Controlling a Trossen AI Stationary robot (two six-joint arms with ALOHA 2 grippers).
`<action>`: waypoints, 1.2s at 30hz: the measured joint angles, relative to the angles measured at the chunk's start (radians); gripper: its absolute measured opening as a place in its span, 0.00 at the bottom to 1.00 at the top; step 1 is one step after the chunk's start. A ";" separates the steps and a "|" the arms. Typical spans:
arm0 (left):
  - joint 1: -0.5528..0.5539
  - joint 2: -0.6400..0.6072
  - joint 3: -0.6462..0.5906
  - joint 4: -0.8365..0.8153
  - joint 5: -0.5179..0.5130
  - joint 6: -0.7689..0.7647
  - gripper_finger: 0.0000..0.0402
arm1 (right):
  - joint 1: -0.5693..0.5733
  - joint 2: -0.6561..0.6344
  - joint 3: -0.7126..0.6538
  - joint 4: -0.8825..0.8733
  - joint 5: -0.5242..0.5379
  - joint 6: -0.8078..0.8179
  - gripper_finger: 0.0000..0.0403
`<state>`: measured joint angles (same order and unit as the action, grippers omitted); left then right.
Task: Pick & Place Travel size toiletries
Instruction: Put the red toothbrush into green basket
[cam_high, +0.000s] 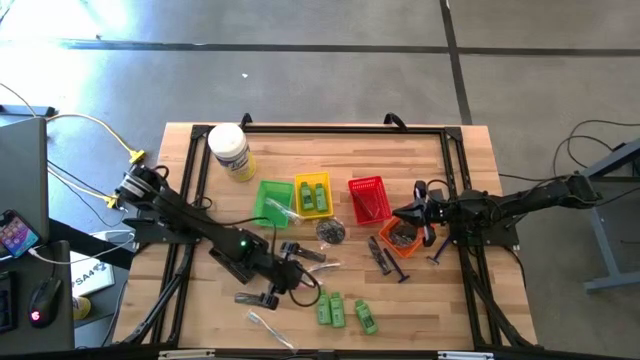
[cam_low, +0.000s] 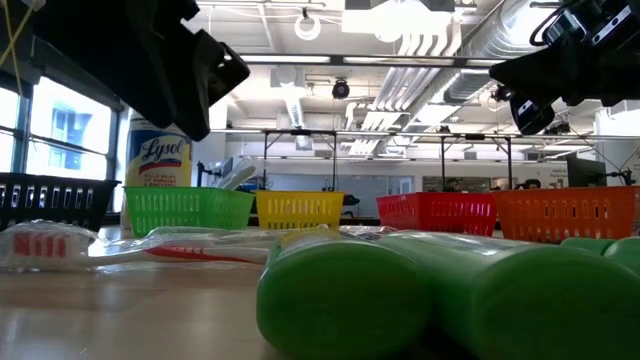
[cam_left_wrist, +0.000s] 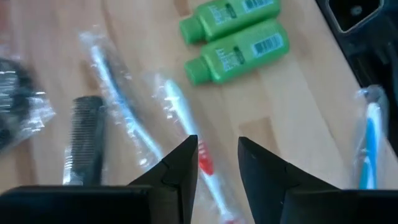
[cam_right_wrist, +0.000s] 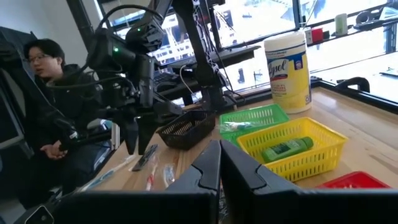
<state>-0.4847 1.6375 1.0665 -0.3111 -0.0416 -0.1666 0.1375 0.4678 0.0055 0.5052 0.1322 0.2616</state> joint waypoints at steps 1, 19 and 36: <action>0.000 0.009 0.006 0.004 0.009 -0.005 0.28 | 0.000 0.002 0.000 -0.002 0.000 0.002 0.00; 0.000 0.048 0.016 -0.035 0.087 -0.090 0.37 | 0.000 0.036 0.000 0.000 0.000 0.022 0.00; -0.040 0.105 0.014 -0.148 0.066 -0.279 0.65 | 0.000 0.036 0.000 0.004 -0.005 0.003 0.00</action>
<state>-0.5244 1.7428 1.0804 -0.4590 0.0243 -0.4455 0.1375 0.5034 0.0051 0.5087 0.1276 0.2649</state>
